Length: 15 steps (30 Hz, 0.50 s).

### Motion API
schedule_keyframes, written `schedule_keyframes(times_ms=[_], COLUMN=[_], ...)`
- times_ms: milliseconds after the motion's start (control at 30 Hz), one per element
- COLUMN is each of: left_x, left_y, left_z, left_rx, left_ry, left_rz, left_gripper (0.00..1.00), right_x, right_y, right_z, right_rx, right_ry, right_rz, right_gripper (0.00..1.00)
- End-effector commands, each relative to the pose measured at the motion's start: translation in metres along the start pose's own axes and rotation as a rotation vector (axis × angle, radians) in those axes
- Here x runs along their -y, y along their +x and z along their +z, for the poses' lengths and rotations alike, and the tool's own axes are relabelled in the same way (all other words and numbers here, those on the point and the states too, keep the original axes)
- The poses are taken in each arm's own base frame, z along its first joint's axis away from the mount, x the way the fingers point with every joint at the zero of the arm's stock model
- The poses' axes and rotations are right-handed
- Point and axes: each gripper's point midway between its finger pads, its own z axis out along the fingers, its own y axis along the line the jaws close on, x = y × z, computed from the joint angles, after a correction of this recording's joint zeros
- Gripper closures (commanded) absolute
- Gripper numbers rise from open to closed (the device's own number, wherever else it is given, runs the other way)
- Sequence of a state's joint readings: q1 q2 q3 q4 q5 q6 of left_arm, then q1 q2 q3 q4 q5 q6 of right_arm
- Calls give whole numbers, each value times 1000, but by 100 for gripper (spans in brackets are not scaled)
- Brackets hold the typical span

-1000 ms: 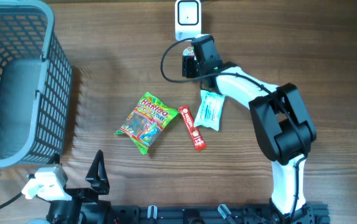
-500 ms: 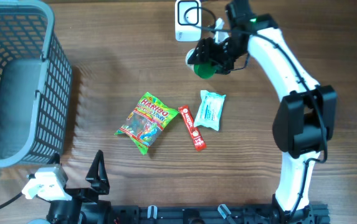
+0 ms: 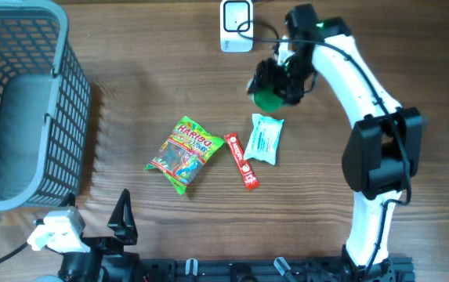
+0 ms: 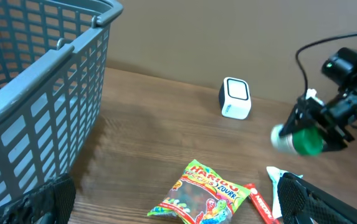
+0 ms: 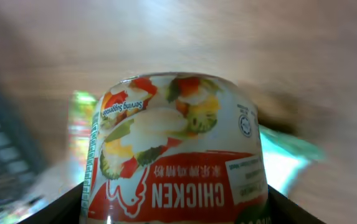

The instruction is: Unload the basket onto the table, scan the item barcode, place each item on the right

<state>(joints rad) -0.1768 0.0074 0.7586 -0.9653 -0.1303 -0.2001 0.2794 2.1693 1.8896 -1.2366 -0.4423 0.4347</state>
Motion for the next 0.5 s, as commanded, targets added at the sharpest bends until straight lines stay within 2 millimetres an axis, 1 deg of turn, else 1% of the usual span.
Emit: schedule_keyframes(times_ms=[0, 67, 133, 200, 300, 367, 433, 467], left_x=[2, 2, 2, 2, 2, 2, 2, 2], left_y=[1, 1, 1, 1, 1, 1, 1, 1], left_z=[0, 0, 0, 0, 0, 0, 0, 0], left_rx=[-3, -3, -3, -3, -3, -2, -3, -3], left_ry=[14, 14, 14, 15, 14, 15, 15, 14], left_rz=[10, 10, 10, 10, 10, 10, 10, 10], left_gripper=[0, 0, 0, 0, 0, 0, 0, 0], right_x=[3, 1, -1, -5, -11, -10, -9, -9], right_y=[14, 31, 41, 53, 49, 43, 44, 43], right_z=[0, 6, 14, 28, 47, 62, 73, 75], right_rx=[13, -41, -70, -105, -90, -80, -95, -95], right_ry=[156, 178, 188, 185, 142, 121, 118, 119], right_rz=[-58, -69, -81, -96, -122, -85, -77, -83], right_gripper=[38, 35, 33, 30, 24, 24, 25, 21])
